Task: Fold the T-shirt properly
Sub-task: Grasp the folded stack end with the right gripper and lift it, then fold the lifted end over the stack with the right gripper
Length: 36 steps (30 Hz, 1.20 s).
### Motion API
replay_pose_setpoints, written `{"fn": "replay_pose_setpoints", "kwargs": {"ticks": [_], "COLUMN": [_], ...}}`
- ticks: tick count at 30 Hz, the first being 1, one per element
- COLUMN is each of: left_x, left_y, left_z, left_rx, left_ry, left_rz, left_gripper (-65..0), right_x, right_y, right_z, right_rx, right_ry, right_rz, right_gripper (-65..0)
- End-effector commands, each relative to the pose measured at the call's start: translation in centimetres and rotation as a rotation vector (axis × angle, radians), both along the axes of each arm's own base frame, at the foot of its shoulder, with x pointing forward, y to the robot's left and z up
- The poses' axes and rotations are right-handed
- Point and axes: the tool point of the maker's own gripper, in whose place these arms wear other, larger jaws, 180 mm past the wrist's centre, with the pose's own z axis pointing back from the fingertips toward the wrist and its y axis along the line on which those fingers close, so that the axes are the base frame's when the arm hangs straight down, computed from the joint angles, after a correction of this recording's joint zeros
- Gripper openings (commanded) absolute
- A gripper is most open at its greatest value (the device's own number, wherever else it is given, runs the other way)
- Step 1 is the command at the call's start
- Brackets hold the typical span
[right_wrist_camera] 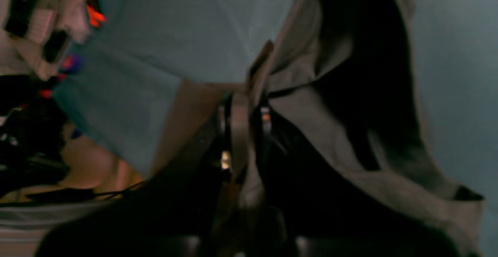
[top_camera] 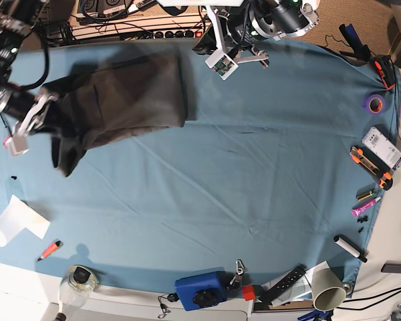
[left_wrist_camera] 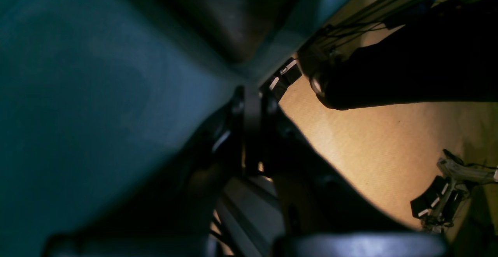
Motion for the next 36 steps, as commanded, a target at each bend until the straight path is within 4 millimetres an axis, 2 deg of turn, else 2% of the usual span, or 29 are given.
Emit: {"fn": "replay_pose_setpoints", "kwargs": {"ticks": [1,5,12,17,23,27,32,33,36], "left_x": [-0.3,-0.3,-0.5,-0.6,-0.8,-0.7,-0.7,-0.7,-0.8], "left_y": [-0.7,-0.6,-0.8,-0.8,-1.1,-1.1,-1.1,-1.1,-1.1], "left_z": [1.0,0.9,1.2,1.2,1.5,1.5,1.5,1.5,1.5], "left_rx": [-0.045,-0.041,-0.063,-0.064,-0.091,-0.090,-0.090,-0.090,-0.090], "left_ry": [-0.011,-0.012,-0.003,-0.003,0.006,0.005,0.005,0.005,0.005], "left_rz": [-0.012,-0.015,-0.022,-0.024,-0.032,-0.031,-0.031,-0.031,-0.031], "left_gripper": [-65.0,-65.0,-65.0,-65.0,-65.0,-65.0,-65.0,-65.0,-65.0], "right_x": [0.2,-1.3,-3.0,-3.9,-3.4,-3.0,-3.7,-3.8,-4.2], "right_y": [0.6,2.7,7.1,10.4,12.4,12.7,14.2,14.5,15.5], "right_z": [1.6,1.0,2.5,2.0,-0.9,-3.2,-3.9,-4.0,-4.2], "right_rx": [0.033,0.068,0.047,0.105,0.039,-0.092,-0.098,-0.094,-0.091], "right_ry": [-0.055,-0.049,-0.102,-0.080,-0.029,0.015,0.037,0.039,0.046], "right_rz": [0.012,0.026,0.145,0.219,0.206,0.216,0.271,0.283,0.317], "right_gripper": [-65.0,-65.0,-65.0,-65.0,-65.0,-65.0,-65.0,-64.6,-51.8]}}
